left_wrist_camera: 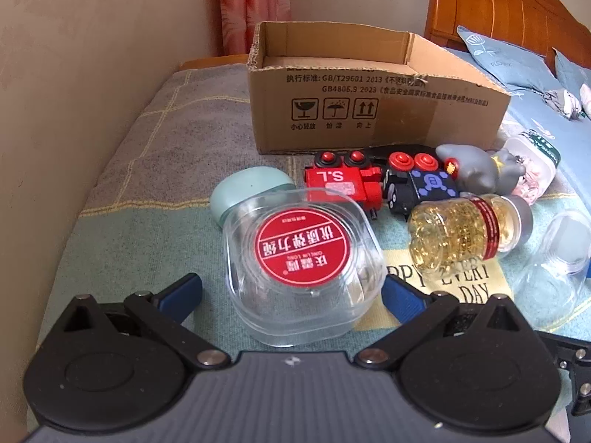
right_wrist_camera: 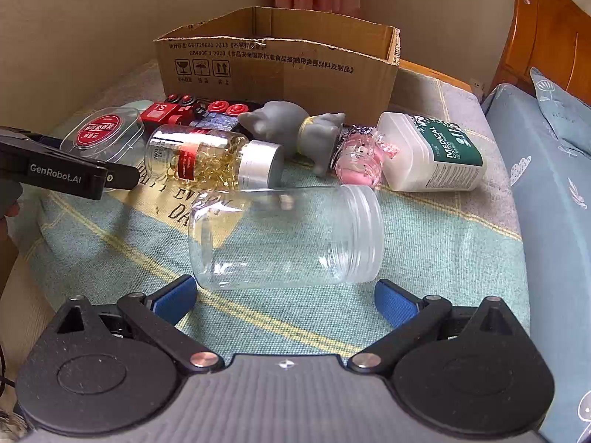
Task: Organize rigid objects
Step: 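Close left tool on clear red-labelled box while right tool grasps clear jar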
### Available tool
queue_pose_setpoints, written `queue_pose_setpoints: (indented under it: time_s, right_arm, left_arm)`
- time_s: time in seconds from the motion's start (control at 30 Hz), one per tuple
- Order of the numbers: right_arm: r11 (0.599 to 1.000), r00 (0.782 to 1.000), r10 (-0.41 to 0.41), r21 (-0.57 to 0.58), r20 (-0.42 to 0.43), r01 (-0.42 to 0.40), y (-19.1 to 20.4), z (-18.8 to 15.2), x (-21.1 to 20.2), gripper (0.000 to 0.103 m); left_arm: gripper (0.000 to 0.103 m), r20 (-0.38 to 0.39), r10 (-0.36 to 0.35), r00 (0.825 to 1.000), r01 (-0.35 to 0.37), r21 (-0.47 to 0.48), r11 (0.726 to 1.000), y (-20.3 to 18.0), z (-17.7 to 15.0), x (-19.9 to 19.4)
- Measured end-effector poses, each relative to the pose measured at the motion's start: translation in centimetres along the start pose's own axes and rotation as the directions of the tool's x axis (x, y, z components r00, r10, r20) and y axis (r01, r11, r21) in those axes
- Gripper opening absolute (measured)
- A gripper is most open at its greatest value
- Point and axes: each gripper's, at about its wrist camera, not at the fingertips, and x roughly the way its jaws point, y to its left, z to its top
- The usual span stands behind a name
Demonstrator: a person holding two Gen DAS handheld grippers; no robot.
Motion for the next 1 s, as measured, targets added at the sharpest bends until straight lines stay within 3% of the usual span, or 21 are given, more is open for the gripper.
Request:
queue_pose_setpoints:
  time_s: [0.23, 0.4, 0.83, 1.0]
  right_arm:
    - [1.000, 1.000, 0.002, -0.003, 0.014, -0.002, 0.1, -0.3, 0.1, 0.103]
    - [1.000, 1.000, -0.005, 0.004, 0.015, 0.005, 0.1, -0.3, 0.1, 0.103]
    - [1.000, 0.999, -0.013, -0.011, 0.035, 0.014, 0.2, 2.0, -0.3, 0.103]
    - [0.999, 1.000, -0.021, -0.027, 0.022, 0.022, 0.7, 2.6, 0.3, 0.103]
  left_arm:
    - [0.102, -0.007, 0.034, 0.999, -0.033, 0.013, 0.999, 1.9, -1.2, -1.0]
    - [0.102, 0.010, 0.051, 0.999, -0.051, 0.059, 0.997, 0.9, -0.8, -1.2]
    - [0.102, 0.027, 0.041, 0.999, -0.042, 0.039, 0.998, 0.5, 0.7, -0.5]
    - [0.100, 0.024, 0.073, 0.997, -0.074, 0.059, 0.995, 0.3, 0.8, -0.3]
